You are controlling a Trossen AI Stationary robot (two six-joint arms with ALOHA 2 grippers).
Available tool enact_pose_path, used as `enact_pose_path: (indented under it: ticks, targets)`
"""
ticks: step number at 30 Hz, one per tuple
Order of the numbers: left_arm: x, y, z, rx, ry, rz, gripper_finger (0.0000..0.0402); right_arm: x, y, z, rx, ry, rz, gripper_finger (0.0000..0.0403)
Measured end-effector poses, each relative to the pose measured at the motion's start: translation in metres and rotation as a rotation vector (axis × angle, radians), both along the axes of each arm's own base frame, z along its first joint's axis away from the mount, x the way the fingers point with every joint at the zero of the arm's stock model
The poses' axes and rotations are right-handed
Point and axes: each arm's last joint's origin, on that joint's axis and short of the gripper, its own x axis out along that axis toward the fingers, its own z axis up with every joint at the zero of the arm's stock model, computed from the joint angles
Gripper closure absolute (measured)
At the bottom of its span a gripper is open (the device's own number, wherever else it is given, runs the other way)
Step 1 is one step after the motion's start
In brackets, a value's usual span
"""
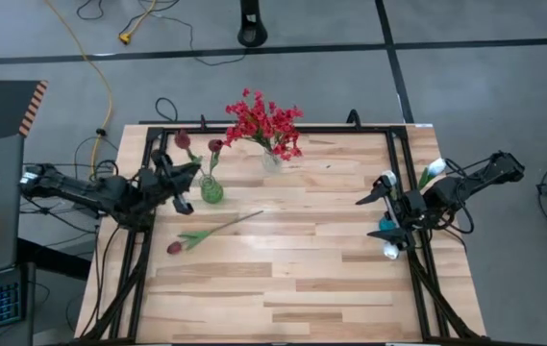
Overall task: Sort flowers into vase by color
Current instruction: Put the right dark red tulip into the green vase
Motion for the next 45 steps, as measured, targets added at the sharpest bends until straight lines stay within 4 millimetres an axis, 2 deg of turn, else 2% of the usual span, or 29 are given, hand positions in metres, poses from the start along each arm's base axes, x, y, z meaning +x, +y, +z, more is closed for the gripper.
enact_pose_path:
  ticks: [4, 10, 27, 37, 41, 45]
  targets:
    - [-0.008, 0.003, -0.003, 0.009, 0.035, 0.053, 0.0401, 0.000, 0.000, 0.000, -0.001, 0.002, 0.000, 0.0005]
    - [-0.008, 0.003, -0.008, 0.024, 0.094, 0.052, 0.0401, 0.000, 0.000, 0.000, -0.002, 0.003, 0.000, 0.0005]
    - [0.015, 0.009, -0.024, 0.022, 0.208, 0.091, 0.0401, 0.000, 0.000, -0.001, -0.003, 0.005, 0.000, 0.0005]
    - [0.017, 0.010, -0.026, -0.007, 0.219, 0.137, 0.0401, 0.000, 0.000, 0.000, -0.003, 0.005, 0.000, 0.0005]
    - [0.016, 0.011, -0.026, -0.058, 0.200, 0.179, 0.0376, 0.000, 0.000, 0.000, -0.003, 0.005, 0.000, 0.0005]
    - [0.015, 0.012, -0.027, -0.088, 0.187, 0.195, 0.0320, 0.000, 0.000, 0.000, -0.003, 0.005, 0.000, 0.0005]
